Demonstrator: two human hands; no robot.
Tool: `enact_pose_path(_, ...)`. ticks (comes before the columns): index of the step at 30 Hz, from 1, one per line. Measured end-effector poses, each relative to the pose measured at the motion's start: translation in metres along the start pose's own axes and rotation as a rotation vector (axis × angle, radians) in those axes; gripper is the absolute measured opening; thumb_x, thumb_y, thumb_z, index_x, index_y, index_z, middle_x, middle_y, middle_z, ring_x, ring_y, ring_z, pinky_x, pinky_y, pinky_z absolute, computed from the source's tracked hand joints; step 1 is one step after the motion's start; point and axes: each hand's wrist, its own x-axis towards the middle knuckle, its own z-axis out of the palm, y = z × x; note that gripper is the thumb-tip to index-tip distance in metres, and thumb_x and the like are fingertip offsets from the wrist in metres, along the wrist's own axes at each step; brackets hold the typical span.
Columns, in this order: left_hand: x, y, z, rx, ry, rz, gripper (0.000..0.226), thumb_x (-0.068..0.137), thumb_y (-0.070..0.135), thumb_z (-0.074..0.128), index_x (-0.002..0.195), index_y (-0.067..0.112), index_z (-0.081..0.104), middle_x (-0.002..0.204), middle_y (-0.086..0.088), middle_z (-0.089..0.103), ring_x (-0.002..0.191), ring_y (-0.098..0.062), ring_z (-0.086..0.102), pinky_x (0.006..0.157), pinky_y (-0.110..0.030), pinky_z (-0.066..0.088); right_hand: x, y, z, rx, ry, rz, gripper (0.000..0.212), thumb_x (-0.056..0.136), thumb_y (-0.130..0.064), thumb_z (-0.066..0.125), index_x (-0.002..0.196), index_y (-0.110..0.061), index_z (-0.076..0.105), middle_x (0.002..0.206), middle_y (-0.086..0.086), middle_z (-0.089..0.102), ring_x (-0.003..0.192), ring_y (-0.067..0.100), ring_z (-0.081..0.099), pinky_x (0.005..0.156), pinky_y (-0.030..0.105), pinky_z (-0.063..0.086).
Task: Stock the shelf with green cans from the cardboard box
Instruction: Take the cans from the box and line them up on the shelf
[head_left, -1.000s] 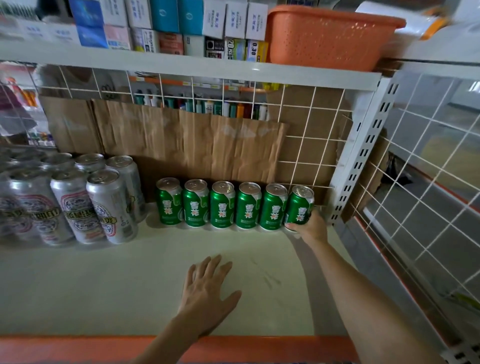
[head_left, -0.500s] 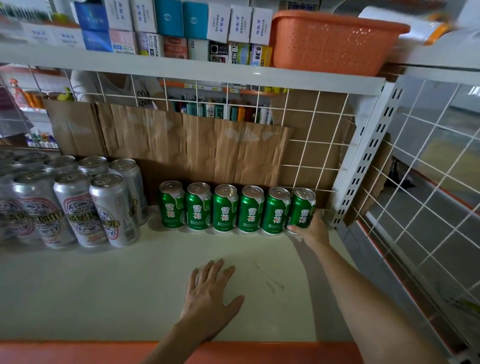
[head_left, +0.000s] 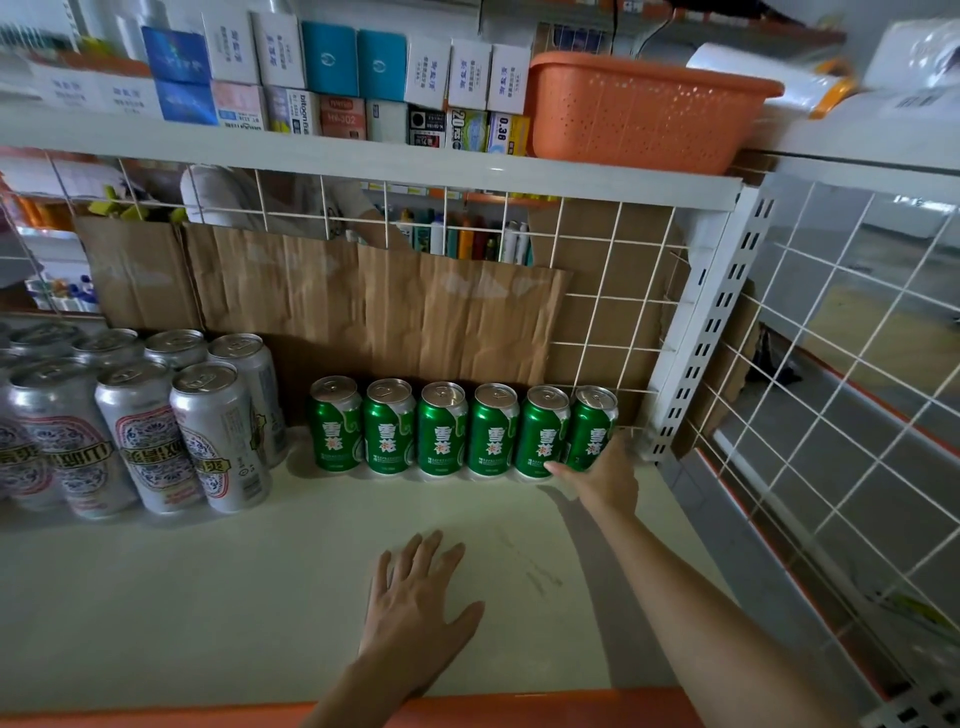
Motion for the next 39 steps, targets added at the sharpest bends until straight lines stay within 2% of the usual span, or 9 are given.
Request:
enact_pose_path(3,0.000,0.001,-0.001,0.050,-0.038,-0.005,0.095,0.058,0.072,0.001,0.145,0.038,0.016,0.157,0.009,0.006,0.144,-0.013,-0.001,0.115,-0.037,-0.007,-0.002,-0.004,0.001,-0.049,0.026,0.027,0.103,0.054,-0.049,0.086,0.133,-0.008,0.034,0.130,0.013,0.052,0.120,0.032,0.051,0.094,0.045,0.045)
enact_pose_path(10,0.001,0.001,0.000,0.034,-0.042,-0.015,0.095,0.057,0.072,0.002,0.145,0.039,0.016,0.156,0.009,0.007,0.145,-0.014,-0.001,0.116,-0.037,-0.006,-0.003,-0.006,-0.002,-0.109,0.019,0.038,0.103,0.058,-0.050,0.084,0.137,-0.009,0.030,0.133,0.012,0.050,0.123,0.030,0.048,0.096,0.046,0.043)
enact_pose_path(15,-0.001,0.002,0.001,0.051,-0.059,-0.009,0.097,0.056,0.071,-0.002,0.145,0.038,0.014,0.156,0.009,0.005,0.145,-0.014,-0.002,0.116,-0.039,-0.006,-0.014,-0.006,-0.008,-0.129,-0.011,0.054,0.114,0.060,-0.053,0.082,0.145,-0.012,0.018,0.141,0.011,0.045,0.127,0.033,0.045,0.101,0.048,0.039)
enact_pose_path(22,0.000,0.000,0.007,0.031,-0.019,0.020,0.097,0.057,0.071,0.003,0.144,0.034,0.025,0.155,0.003,0.016,0.144,-0.020,0.008,0.117,-0.043,0.002,-0.053,0.012,-0.028,-0.379,-0.106,0.037,0.098,0.077,-0.061,0.064,0.147,-0.011,0.018,0.148,0.013,0.036,0.134,0.031,0.037,0.105,0.043,0.037)
enact_pose_path(25,-0.003,0.002,0.004,0.047,-0.046,0.031,0.098,0.059,0.071,0.003,0.145,0.030,0.023,0.156,0.000,0.016,0.144,-0.022,0.009,0.116,-0.043,0.003,-0.073,0.016,-0.037,-0.455,-0.148,-0.003,0.088,0.083,-0.059,0.056,0.147,-0.011,0.020,0.149,0.014,0.033,0.135,0.031,0.034,0.108,0.045,0.033)
enact_pose_path(29,-0.004,0.005,-0.003,0.069,-0.020,0.071,0.076,0.081,0.062,0.030,0.147,0.026,0.018,0.157,-0.002,0.012,0.145,-0.023,0.007,0.116,-0.049,-0.001,-0.102,0.019,-0.049,-0.580,-0.221,-0.163,0.074,0.091,-0.052,0.047,0.148,-0.014,0.020,0.152,0.010,0.027,0.140,0.029,0.025,0.114,0.051,0.020)
enact_pose_path(32,-0.008,0.008,-0.007,0.142,0.025,0.177,0.079,0.076,0.062,0.021,0.147,0.028,0.018,0.157,0.000,0.013,0.145,-0.020,0.004,0.113,-0.055,-0.007,-0.123,0.020,-0.057,-0.636,-0.267,-0.269,0.067,0.095,-0.048,0.041,0.149,-0.018,0.017,0.156,0.008,0.020,0.143,0.028,0.017,0.115,0.052,0.010)
enact_pose_path(34,-0.014,0.012,-0.010,0.154,0.021,0.185,0.079,0.074,0.060,0.023,0.147,0.030,0.016,0.157,0.002,0.010,0.145,-0.020,0.001,0.113,-0.055,-0.007,-0.137,0.020,-0.062,-0.635,-0.262,-0.320,0.064,0.096,-0.047,0.038,0.150,-0.020,0.017,0.157,0.007,0.017,0.144,0.027,0.014,0.116,0.051,0.007)
enact_pose_path(39,-0.034,0.010,-0.028,0.154,0.018,0.138,0.070,0.089,0.054,0.041,0.148,0.029,0.013,0.158,0.000,0.003,0.145,-0.021,-0.002,0.114,-0.056,-0.004,-0.163,0.021,-0.074,-0.645,-0.268,-0.429,0.061,0.097,-0.049,0.035,0.150,-0.022,0.017,0.158,0.006,0.015,0.145,0.027,0.011,0.116,0.052,0.007)
